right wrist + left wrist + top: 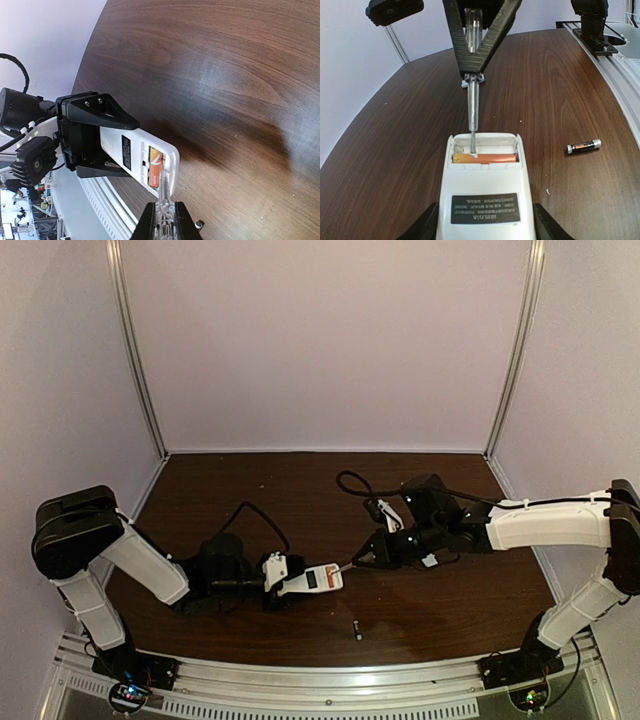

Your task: Unload the batteries from the remote control

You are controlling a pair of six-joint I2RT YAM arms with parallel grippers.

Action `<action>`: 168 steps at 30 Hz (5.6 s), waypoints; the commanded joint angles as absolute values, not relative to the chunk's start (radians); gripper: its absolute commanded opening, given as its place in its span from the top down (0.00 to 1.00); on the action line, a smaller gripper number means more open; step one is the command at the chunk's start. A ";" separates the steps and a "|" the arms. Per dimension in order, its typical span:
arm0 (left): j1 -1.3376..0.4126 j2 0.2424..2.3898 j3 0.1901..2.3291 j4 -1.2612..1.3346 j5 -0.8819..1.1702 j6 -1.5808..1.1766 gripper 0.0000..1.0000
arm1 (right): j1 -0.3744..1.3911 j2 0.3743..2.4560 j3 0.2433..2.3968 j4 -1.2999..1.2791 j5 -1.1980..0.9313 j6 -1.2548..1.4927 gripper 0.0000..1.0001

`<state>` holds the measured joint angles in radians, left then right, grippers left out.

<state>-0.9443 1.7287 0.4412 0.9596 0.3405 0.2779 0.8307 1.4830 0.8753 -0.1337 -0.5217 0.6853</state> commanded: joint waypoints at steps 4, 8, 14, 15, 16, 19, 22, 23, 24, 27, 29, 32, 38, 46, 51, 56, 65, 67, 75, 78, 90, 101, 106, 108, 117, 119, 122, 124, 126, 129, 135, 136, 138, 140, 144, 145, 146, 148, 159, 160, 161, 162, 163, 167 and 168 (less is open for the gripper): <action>-0.948 1.716 0.465 1.154 0.425 0.260 1.00 | 0.777 1.476 0.763 -0.038 -0.591 0.705 1.00; -0.940 1.724 0.465 1.163 0.442 0.249 1.00 | 0.760 1.486 0.740 -0.004 -0.617 0.706 1.00; -0.934 1.727 0.468 1.161 0.448 0.247 1.00 | 0.755 1.507 0.755 -0.029 -0.603 0.690 1.00; -0.934 1.726 0.469 1.159 0.448 0.248 1.00 | 0.755 1.509 0.759 -0.038 -0.596 0.683 1.00; -0.934 1.726 0.469 1.156 0.447 0.249 1.00 | 0.755 1.513 0.765 -0.052 -0.585 0.676 1.00; -0.932 1.727 0.477 1.134 0.443 0.259 1.00 | 0.755 1.519 0.805 -0.146 -0.512 0.639 1.00; -0.932 1.729 0.486 1.104 0.439 0.275 1.00 | 0.756 1.526 0.837 -0.214 -0.475 0.603 1.00; -0.932 1.729 0.487 1.093 0.441 0.281 1.00 | 0.757 1.528 0.849 -0.235 -0.465 0.592 1.00; -0.931 1.731 0.490 1.084 0.443 0.286 1.00 | 0.760 1.532 0.860 -0.255 -0.460 0.579 1.00; -0.932 1.732 0.497 1.062 0.448 0.300 1.00 | 0.770 1.543 0.888 -0.291 -0.474 0.530 1.00; -0.931 1.733 0.500 1.054 0.460 0.305 1.00 | 0.772 1.554 0.893 -0.293 -0.502 0.501 1.00; -0.932 1.734 0.507 1.035 0.470 0.309 1.00 | 0.772 1.575 0.903 -0.309 -0.504 0.471 1.00; -0.933 1.735 0.508 1.036 0.469 0.309 1.00 | 0.772 1.625 0.877 -0.230 -0.544 0.468 1.00; -0.923 1.735 0.500 1.063 0.503 0.289 1.00 | 0.739 1.645 0.779 -0.067 -0.596 0.514 1.00; -0.912 1.739 0.497 1.075 0.523 0.277 1.00 | 0.726 1.673 0.725 0.030 -0.632 0.514 1.00; -0.900 1.743 0.499 1.078 0.558 0.265 1.00 | 0.724 1.688 0.698 0.072 -0.616 0.469 1.00; -0.888 1.743 0.505 1.066 0.603 0.257 1.00 | 0.724 1.674 0.651 0.124 -0.568 0.416 1.00; -0.884 1.742 0.508 1.060 0.634 0.253 1.00 | 0.725 1.665 0.643 0.137 -0.564 0.406 1.00; -0.878 1.737 0.531 1.011 0.709 0.250 1.00 | 0.766 1.604 0.602 0.221 -0.569 0.355 1.00; -0.874 1.734 0.536 1.004 0.732 0.242 1.00 | 0.783 1.575 0.594 0.223 -0.563 0.335 1.00; -0.873 1.723 0.549 0.977 0.743 0.223 1.00 | 0.848 1.580 0.654 0.204 -0.549 0.427 1.00; -0.873 1.712 0.523 1.008 0.662 0.231 1.00 | 0.858 1.577 0.717 0.083 -0.524 0.523 1.00; -0.872 1.707 0.540 0.971 0.708 0.233 1.00 | 0.907 1.521 0.692 0.077 -0.441 0.371 1.00; -0.873 1.701 0.548 0.948 0.727 0.233 1.00 | 0.941 1.510 0.697 0.062 -0.406 0.323 1.00; -0.873 1.692 0.557 0.927 0.774 0.228 1.00 | 1.019 1.442 0.750 -0.039 -0.273 0.232 1.00; -0.873 1.691 0.557 0.926 0.770 0.227 1.00 | 1.026 1.429 0.754 -0.057 -0.259 0.226 1.00; -0.873 1.693 0.561 0.918 0.748 0.225 1.00 | 1.040 1.407 0.753 -0.066 -0.237 0.221 1.00; -0.873 1.697 0.559 0.922 0.714 0.223 1.00 | 1.044 1.400 0.755 -0.072 -0.221 0.240 1.00; -0.873 1.699 0.557 0.927 0.669 0.225 1.00 | 1.043 1.404 0.761 -0.081 -0.205 0.272 1.00; -0.873 1.704 0.551 0.924 0.591 0.244 1.00 | 1.044 1.432 0.771 -0.080 -0.178 0.349 1.00; -0.873 1.724 0.548 0.898 0.474 0.301 1.00 | 1.043 1.502 0.763 -0.014 -0.190 0.448 1.00; -0.873 1.726 0.549 0.895 0.464 0.308 1.00 | 1.044 1.506 0.762 -0.009 -0.191 0.449 1.00; -0.873 1.731 0.548 0.894 0.442 0.319 1.00 | 1.044 1.513 0.770 -0.016 -0.191 0.450 1.00; -0.873 1.736 0.548 0.892 0.420 0.331 1.00 | 1.043 1.514 0.779 -0.026 -0.191 0.453 1.00; -0.873 1.747 0.546 0.895 0.389 0.348 1.00 | 1.044 1.506 0.779 -0.011 -0.216 0.453 1.00; -0.873 1.751 0.547 0.896 0.385 0.350 1.00 | 1.043 1.505 0.777 -0.009 -0.215 0.450 1.00; -0.873 1.756 0.549 0.896 0.380 0.351 1.00 | 1.043 1.507 0.775 -0.009 -0.214 0.448 1.00; -0.873 1.767 0.553 0.895 0.370 0.355 1.00 | 1.043 1.509 0.773 -0.008 -0.210 0.441 1.00; -0.871 1.818 0.575 0.890 0.296 0.385 1.00 | 1.043 1.516 0.829 -0.050 -0.201 0.423 1.00; -0.869 1.821 0.577 0.890 0.295 0.386 1.00 | 1.043 1.515 0.834 -0.053 -0.200 0.421 1.00; -0.870 1.823 0.578 0.891 0.294 0.388 1.00 | 1.044 1.514 0.837 -0.055 -0.200 0.419 1.00; -0.869 1.826 0.580 0.890 0.293 0.388 1.00 | 1.044 1.515 0.841 -0.057 -0.198 0.418 1.00; -0.867 1.827 0.581 0.890 0.294 0.388 1.00 | 1.044 1.517 0.845 -0.062 -0.198 0.415 1.00; -0.862 1.830 0.581 0.894 0.298 0.388 1.00 | 1.043 1.527 0.861 -0.083 -0.182 0.403 1.00; -0.861 1.830 0.581 0.894 0.299 0.388 1.00 | 1.042 1.528 0.864 -0.085 -0.179 0.401 1.00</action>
<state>-0.8764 1.8160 0.5507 0.8154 0.3305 0.3771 1.0355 1.5131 0.8330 -0.0593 -0.1650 0.4183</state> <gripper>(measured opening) 0.570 0.119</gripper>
